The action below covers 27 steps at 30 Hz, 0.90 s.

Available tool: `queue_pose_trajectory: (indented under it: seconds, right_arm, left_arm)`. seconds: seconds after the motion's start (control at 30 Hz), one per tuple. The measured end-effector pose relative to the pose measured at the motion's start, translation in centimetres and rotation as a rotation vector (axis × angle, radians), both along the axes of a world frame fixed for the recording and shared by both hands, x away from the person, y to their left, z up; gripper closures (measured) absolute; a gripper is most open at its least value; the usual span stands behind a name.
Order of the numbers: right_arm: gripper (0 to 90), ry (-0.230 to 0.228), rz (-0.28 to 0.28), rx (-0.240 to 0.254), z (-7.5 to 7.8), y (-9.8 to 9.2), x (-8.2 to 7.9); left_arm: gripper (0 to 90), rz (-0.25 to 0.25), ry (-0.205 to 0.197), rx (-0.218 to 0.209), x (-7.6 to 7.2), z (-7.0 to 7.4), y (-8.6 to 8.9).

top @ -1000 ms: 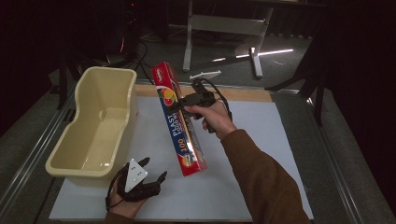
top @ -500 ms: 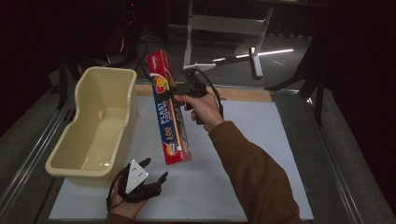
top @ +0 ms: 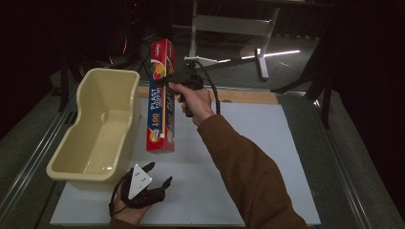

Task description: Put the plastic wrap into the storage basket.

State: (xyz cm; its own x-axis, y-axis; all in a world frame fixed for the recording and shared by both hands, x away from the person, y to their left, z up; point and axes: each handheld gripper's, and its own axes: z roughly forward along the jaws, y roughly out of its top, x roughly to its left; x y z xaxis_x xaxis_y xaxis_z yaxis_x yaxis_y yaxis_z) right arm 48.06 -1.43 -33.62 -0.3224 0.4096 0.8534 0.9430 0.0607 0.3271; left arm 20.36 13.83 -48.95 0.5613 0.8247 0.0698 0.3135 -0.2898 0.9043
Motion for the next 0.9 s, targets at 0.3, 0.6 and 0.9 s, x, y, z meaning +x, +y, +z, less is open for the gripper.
queue_pose_trajectory:
  seconds: [0.3, 0.6, 0.9]
  right_arm:
    - [40.3, 0.01, -0.049, 0.03, 0.7, 2.9, -0.3]
    - [40.3, 0.027, -0.062, 0.064, 0.9, 6.0, -0.9]
    - [40.2, 0.039, -0.083, 0.056, 0.2, 8.4, -1.5]
  left_arm:
    - [27.5, -0.017, -0.002, -0.007, 0.1, 0.1, -0.1]
    - [27.8, -0.022, -0.009, -0.012, -0.1, 0.1, -0.2]
    - [27.8, -0.019, -0.019, -0.016, -0.3, 0.2, 0.0]
